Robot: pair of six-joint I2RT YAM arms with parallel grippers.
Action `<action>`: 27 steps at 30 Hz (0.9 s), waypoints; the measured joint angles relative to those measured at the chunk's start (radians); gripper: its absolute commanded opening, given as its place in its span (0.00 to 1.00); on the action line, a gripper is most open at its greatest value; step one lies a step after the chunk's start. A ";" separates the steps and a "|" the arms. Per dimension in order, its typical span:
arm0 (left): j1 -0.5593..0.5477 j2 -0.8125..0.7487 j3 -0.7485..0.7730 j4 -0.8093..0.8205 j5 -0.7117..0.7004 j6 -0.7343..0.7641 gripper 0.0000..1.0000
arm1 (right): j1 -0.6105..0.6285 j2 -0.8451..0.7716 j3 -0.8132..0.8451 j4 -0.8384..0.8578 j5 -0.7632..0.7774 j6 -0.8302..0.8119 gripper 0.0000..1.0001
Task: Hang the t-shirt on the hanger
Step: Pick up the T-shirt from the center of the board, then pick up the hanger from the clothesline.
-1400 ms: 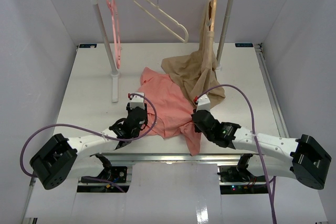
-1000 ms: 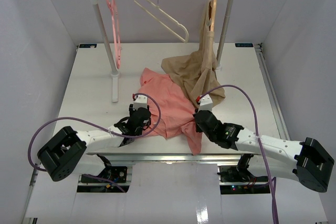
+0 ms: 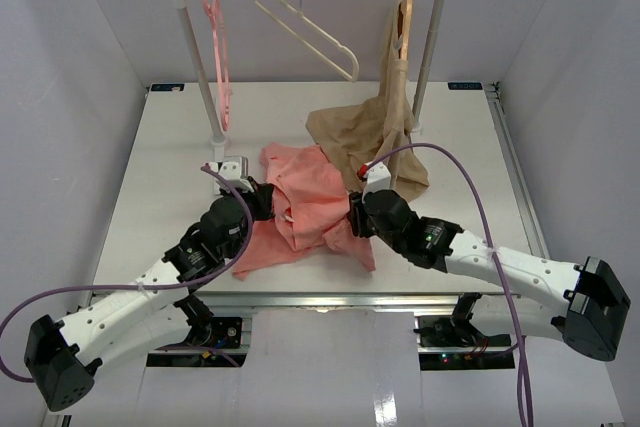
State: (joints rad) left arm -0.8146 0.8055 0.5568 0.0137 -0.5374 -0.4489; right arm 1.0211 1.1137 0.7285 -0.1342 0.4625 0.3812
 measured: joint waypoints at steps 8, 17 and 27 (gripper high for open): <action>-0.009 -0.029 0.023 -0.079 0.023 -0.053 0.00 | -0.001 0.000 0.062 -0.005 -0.061 -0.057 0.58; -0.010 -0.005 -0.037 -0.026 0.046 -0.044 0.00 | -0.003 0.130 0.301 -0.041 -0.084 -0.186 0.91; -0.010 -0.026 -0.119 0.035 0.086 -0.008 0.00 | -0.132 0.356 0.936 -0.109 -0.087 -0.431 0.96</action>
State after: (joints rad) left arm -0.8242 0.7800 0.4374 0.0489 -0.4510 -0.4568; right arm 0.8890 1.4698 1.6645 -0.2429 0.3751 -0.0496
